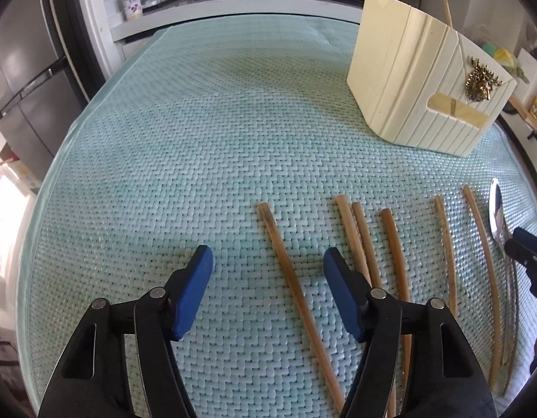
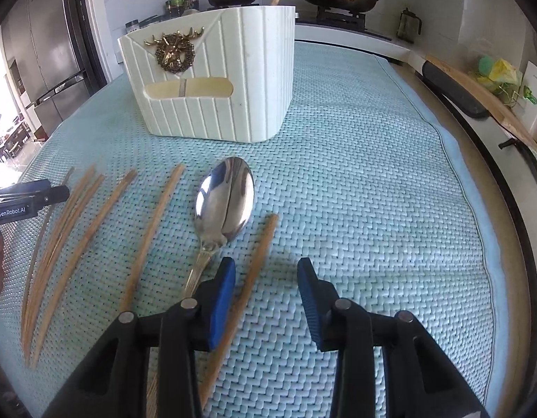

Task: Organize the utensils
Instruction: 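Grasp a wooden chopstick with the left tool while the right tool grasps another chopstick, then lift and carry the chopstick with the left tool while the right tool carries its chopstick to the holder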

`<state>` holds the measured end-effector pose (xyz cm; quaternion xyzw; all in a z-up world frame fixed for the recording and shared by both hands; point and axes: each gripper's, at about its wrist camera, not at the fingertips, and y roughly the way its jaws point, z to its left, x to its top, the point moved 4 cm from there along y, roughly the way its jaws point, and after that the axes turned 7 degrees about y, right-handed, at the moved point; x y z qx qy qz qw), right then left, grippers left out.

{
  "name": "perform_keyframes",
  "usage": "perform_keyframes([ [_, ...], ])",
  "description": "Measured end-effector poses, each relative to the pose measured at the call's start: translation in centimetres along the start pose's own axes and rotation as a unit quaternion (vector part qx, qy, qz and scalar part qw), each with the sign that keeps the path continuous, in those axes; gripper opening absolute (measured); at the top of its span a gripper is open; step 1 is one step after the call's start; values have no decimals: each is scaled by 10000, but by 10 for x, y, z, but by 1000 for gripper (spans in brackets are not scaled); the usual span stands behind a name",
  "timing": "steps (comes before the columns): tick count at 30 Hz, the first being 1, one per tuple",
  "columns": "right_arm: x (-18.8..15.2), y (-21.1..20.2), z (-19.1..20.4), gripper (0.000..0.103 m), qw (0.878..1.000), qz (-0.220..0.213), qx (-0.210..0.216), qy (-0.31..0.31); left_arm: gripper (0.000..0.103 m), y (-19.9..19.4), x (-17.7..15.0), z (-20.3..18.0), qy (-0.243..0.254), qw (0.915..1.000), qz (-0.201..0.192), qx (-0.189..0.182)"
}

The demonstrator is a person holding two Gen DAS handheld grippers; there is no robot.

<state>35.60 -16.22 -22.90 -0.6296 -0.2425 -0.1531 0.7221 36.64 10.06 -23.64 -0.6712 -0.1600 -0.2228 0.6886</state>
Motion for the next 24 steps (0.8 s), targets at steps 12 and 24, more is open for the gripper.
perform_keyframes([
  [12, 26, 16, -4, 6, 9997, 6, -12, 233, 8, 4, 12, 1, 12, 9996, 8, -281],
  [24, 40, -50, -35, 6, 9916, -724, 637, 866, 4, -63, 22, 9, -143, 9954, -730, -607],
])
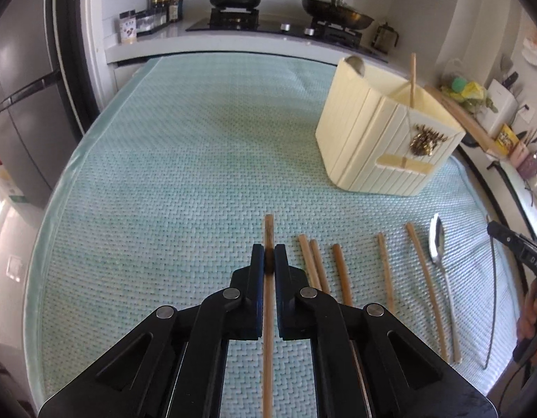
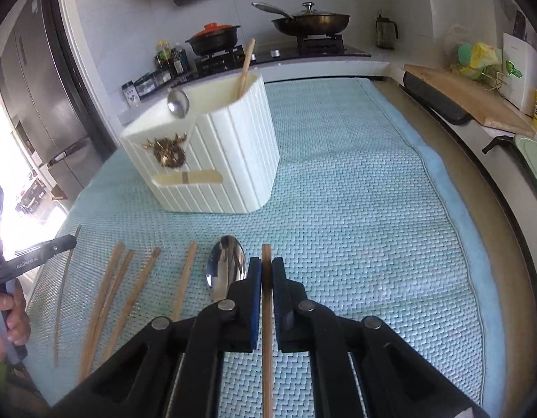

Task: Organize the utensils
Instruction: 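Lift and carry the chopstick with the left tool while the right tool carries its chopstick to the holder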

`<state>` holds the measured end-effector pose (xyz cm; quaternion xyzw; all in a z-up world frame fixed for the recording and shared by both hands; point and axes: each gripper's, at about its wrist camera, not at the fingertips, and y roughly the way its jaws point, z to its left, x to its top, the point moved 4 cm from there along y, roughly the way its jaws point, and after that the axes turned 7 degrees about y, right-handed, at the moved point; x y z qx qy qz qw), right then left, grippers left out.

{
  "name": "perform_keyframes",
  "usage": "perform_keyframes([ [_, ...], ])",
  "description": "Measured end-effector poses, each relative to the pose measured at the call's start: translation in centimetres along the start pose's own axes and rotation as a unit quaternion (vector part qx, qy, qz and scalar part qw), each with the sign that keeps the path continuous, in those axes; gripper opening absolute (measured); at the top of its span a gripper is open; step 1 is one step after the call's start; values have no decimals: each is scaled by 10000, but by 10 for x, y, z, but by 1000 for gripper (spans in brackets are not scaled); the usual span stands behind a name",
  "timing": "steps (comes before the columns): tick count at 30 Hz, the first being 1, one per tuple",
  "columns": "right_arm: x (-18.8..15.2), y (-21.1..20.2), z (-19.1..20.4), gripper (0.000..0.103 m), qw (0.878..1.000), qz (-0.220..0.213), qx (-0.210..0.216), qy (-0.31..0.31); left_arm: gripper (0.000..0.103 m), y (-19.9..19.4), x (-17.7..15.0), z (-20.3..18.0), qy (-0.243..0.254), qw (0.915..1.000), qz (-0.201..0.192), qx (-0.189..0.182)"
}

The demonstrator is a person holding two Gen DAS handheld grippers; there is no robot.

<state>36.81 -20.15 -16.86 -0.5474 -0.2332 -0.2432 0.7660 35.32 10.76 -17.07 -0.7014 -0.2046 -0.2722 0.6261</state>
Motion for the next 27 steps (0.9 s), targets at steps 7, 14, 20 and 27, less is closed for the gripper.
perform_keyframes([
  [7, 7, -68, 16, 6, 9980, -539, 296, -131, 4, -62, 8, -13, 68, 9983, -514, -266],
  [14, 7, -117, 28, 6, 9940, -933, 530, -207, 4, -113, 7, -29, 243, 9947, -922, -385],
  [20, 6, -152, 38, 6, 9892, -1253, 706, -280, 3, -147, 13, -39, 299, 9903, -1275, -459],
  [27, 12, -180, 53, 6, 9818, -1697, 702, -491, 3, -170, 27, -52, 376, 9845, -1614, -566],
])
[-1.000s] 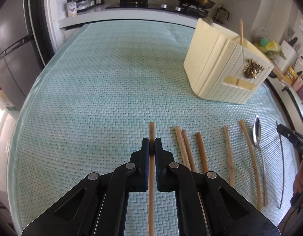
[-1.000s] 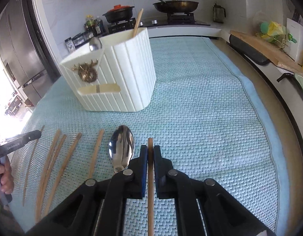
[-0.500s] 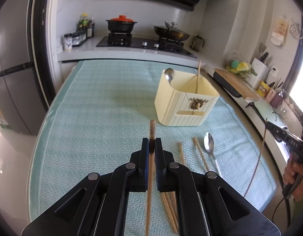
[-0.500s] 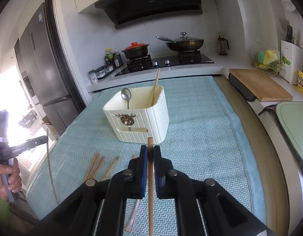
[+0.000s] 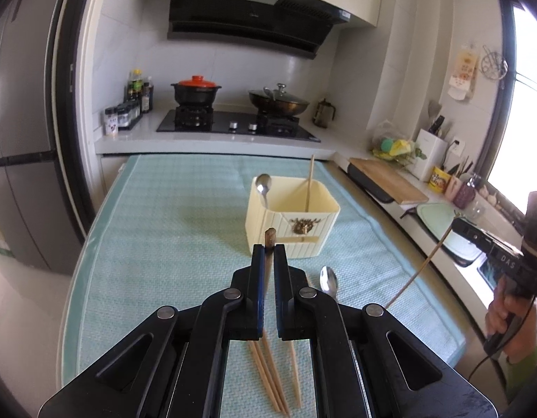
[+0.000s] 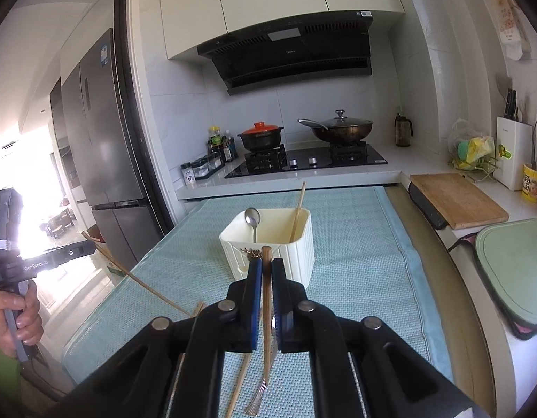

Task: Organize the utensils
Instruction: 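Lift and carry the chopstick with the left tool while the right tool carries its chopstick to the holder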

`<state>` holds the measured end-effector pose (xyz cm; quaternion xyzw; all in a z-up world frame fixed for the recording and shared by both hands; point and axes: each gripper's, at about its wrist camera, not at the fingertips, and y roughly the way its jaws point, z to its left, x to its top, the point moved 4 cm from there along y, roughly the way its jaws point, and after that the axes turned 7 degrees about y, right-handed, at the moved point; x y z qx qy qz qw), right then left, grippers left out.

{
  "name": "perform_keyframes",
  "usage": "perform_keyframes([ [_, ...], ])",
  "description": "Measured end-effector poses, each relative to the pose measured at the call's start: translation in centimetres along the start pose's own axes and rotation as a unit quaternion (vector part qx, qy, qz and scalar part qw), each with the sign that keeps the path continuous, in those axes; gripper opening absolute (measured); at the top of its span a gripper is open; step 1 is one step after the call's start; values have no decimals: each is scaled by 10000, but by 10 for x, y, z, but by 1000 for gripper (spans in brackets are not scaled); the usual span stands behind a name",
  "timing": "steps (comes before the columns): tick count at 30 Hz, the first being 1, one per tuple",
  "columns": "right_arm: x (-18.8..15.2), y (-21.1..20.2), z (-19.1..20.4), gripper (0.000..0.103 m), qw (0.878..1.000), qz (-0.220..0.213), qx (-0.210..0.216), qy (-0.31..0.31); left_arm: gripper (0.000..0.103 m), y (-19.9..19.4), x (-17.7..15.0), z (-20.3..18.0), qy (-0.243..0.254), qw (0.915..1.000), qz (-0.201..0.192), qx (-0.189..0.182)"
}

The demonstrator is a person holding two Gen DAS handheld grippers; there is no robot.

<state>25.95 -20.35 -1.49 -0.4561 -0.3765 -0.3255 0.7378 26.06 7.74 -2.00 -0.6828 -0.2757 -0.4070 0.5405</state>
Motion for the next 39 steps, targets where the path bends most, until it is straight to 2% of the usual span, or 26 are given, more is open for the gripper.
perform_keyframes([
  [13, 42, -11, 19, 6, 9987, -406, 46, -294, 0, -4, 34, -9, 183, 9993, -232, -224],
  [18, 49, -11, 24, 6, 9983, -467, 86, -331, 0, 2, 34, -6, 219, 9994, -163, -196],
  [21, 48, -13, 26, 6, 9981, -488, 111, -348, 1, 18, 22, -5, 351, 9991, 166, -185],
  [24, 47, -14, 23, 6, 9983, -478, 111, -326, 6, 49, 0, -9, 592, 9948, 777, -291],
  [28, 43, -15, 19, 6, 9987, -432, 108, -243, 8, 99, -36, -31, 1096, 9787, 1615, -632],
  [31, 40, -17, 18, 6, 9989, -400, 97, -226, 8, 131, -61, -44, 1389, 9664, 2067, -629],
  [39, 34, -23, 10, 6, 9992, -357, 80, -146, 8, 186, -101, -42, 1786, 9458, 2695, -288],
])
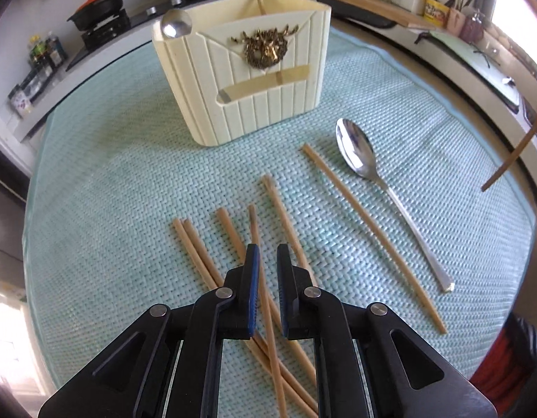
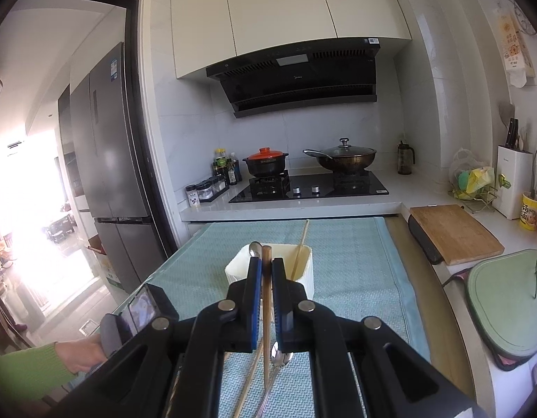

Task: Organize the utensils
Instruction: 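Lift and carry the chopstick with the left tool while the right tool carries its chopstick to the holder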

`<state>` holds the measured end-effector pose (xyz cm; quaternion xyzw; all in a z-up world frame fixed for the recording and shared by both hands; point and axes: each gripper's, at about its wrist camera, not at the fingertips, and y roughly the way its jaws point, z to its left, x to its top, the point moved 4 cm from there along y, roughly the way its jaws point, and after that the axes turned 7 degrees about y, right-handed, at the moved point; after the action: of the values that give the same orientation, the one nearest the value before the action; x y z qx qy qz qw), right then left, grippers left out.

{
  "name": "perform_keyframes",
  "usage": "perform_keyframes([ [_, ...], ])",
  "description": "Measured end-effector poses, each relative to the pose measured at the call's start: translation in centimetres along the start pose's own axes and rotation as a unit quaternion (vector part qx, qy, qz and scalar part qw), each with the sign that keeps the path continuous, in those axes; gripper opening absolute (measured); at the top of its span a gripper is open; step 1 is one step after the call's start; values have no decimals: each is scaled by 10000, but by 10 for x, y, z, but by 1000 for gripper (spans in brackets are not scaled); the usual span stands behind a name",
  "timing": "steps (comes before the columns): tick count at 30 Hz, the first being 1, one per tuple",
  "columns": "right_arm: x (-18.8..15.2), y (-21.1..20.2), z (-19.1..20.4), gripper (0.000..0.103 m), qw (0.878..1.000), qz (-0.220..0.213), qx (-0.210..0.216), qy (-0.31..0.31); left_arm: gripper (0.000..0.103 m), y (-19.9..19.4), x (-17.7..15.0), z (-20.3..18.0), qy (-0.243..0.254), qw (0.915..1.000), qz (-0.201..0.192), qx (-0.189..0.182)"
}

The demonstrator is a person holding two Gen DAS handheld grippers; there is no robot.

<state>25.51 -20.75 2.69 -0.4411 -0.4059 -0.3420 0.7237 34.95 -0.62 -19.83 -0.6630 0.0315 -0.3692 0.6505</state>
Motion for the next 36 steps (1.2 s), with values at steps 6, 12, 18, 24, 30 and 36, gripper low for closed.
perform_keyframes([
  [6, -3, 2, -6, 6, 10000, 47, 12, 58, 17, 24, -4, -4, 74, 9995, 293, 136],
  [12, -5, 2, -13, 6, 9999, 54, 19, 137, 15, 26, -5, -6, 24, 9993, 344, 129],
  [18, -9, 3, -15, 6, 9998, 99, 38, 163, 4, 23, -9, -6, -74, 9995, 306, 27],
  [24, -11, 8, -11, 6, 9997, 169, 103, 131, 3, -29, -7, 8, -606, 9976, -320, -88],
  [30, -9, 14, -4, 6, 9997, 174, 149, 92, 3, -118, 2, 33, -1000, 9870, -1240, -215],
  [36, 4, 23, 7, 6, 9997, 150, 206, 3, 3, -192, 16, 68, -1322, 9659, -2217, -200],
])
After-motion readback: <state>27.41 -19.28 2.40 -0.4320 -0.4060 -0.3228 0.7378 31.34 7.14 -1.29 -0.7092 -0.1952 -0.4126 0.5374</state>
